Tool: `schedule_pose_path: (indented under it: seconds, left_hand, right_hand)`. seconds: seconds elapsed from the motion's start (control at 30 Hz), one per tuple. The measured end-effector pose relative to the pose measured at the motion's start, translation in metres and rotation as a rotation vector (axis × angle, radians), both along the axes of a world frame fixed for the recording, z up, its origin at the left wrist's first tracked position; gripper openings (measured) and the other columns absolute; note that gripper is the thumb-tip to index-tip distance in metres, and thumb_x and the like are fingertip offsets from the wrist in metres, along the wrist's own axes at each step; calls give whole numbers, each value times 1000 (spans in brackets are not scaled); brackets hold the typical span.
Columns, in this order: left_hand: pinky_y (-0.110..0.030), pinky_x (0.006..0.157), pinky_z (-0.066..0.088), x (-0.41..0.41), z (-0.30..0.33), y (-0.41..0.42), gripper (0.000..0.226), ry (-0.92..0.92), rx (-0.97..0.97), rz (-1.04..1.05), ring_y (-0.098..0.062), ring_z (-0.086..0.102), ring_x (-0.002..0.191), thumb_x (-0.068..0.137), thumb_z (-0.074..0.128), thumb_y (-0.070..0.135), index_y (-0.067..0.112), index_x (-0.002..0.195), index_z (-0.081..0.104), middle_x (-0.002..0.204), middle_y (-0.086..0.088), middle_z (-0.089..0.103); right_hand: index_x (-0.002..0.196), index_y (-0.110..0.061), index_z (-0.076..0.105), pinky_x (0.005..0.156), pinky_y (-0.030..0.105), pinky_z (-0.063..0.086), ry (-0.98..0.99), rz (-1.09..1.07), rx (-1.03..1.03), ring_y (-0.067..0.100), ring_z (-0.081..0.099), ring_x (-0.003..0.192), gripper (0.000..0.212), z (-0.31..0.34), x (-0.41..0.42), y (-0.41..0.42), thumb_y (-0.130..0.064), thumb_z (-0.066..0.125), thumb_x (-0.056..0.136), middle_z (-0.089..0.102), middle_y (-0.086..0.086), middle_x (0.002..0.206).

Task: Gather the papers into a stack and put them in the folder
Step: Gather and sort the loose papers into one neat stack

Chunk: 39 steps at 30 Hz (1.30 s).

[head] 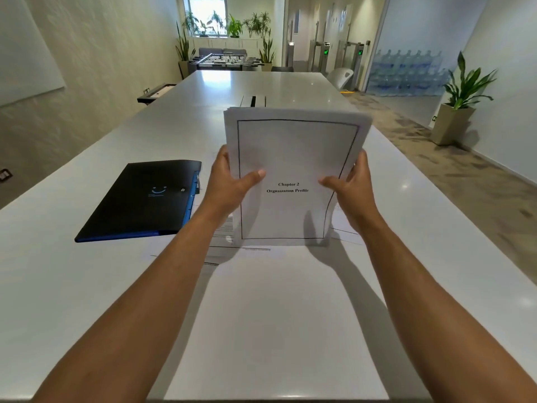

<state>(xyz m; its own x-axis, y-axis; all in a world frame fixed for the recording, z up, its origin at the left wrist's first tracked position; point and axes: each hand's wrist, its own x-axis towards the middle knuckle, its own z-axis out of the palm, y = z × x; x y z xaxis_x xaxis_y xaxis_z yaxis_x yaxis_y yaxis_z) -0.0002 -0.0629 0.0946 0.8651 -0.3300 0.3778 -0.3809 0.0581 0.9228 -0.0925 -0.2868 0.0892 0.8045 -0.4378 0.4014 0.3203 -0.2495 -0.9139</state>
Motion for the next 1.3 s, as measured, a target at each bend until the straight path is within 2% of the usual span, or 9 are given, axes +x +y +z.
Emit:
schedule_pose_path:
  seconds: [0.1, 0.27, 0.43, 0.6, 0.77, 0.93, 1.1, 1.2, 1.3]
  left_hand:
    - [-21, 83, 54, -3, -13, -7, 51, 28, 0, 24, -6, 62, 109, 83, 77, 14, 32, 121, 50, 116, 8, 62]
    - [-35, 91, 56, -5, -2, -13, 37, -9, -40, 68, -15, 66, 108, 88, 73, 16, 25, 120, 57, 115, 1, 68]
    - [-25, 84, 57, -12, 21, -16, 28, -119, -123, 183, -3, 67, 99, 89, 69, 24, 39, 107, 55, 106, 17, 66]
    - [-29, 98, 45, -22, -15, -25, 47, 15, 51, 252, -9, 55, 111, 95, 64, 23, 19, 137, 44, 121, 10, 54]
    - [-40, 109, 40, -18, -31, -29, 56, 61, 112, 257, -22, 45, 134, 97, 59, 26, 16, 146, 34, 147, -2, 46]
    - [-20, 85, 47, -10, -45, -14, 42, 39, 99, 201, 3, 58, 101, 92, 63, 44, 33, 126, 40, 109, 13, 59]
    - [-48, 114, 28, 1, -93, 34, 96, -103, 797, 19, -22, 27, 143, 69, 71, 70, 35, 147, 30, 156, 2, 28]
    - [-60, 115, -7, 4, -111, 55, 113, -187, 1205, -61, -21, -17, 150, 62, 57, 87, 46, 153, 3, 165, 9, -11]
    - [-63, 113, -8, 12, -110, 61, 112, -124, 1334, -101, -28, -17, 150, 66, 53, 88, 47, 153, -4, 165, 3, -13]
  right_hand:
    - [129, -16, 49, 100, 42, 52, 31, -17, 22, 16, 64, 112, 57, -14, -1, -3, -5, 72, 78, 64, 2, 122]
    - [118, -18, 59, 89, 32, 58, -45, -81, -65, 6, 67, 100, 36, -4, -1, -4, -5, 70, 86, 68, -9, 107]
    - [119, -33, 51, 87, 25, 55, -182, -97, -231, 6, 64, 105, 41, 22, -5, 2, -14, 67, 87, 64, -17, 111]
    - [130, -13, 44, 94, 27, 52, -55, -136, -221, -9, 59, 102, 44, -20, -6, 17, -6, 62, 91, 57, -21, 112]
    - [130, -17, 42, 83, 9, 50, 14, -175, -176, -18, 57, 97, 36, -42, 1, 28, -11, 54, 96, 55, -24, 109]
    - [99, -30, 56, 75, 21, 57, -14, -253, -3, -1, 66, 83, 29, -38, 0, 7, -5, 61, 86, 65, -14, 94]
    - [95, -31, 61, 74, 26, 59, 90, -328, 271, 4, 72, 77, 35, -50, -7, -25, 1, 64, 79, 72, -12, 93]
    - [122, -14, 59, 87, 38, 57, 160, -256, 472, 23, 72, 93, 48, -59, -7, -45, 12, 60, 82, 72, 5, 110]
    - [150, -10, 33, 93, 35, 52, 308, -231, 530, 17, 66, 93, 72, -69, -9, -58, 12, 59, 86, 61, 6, 124]
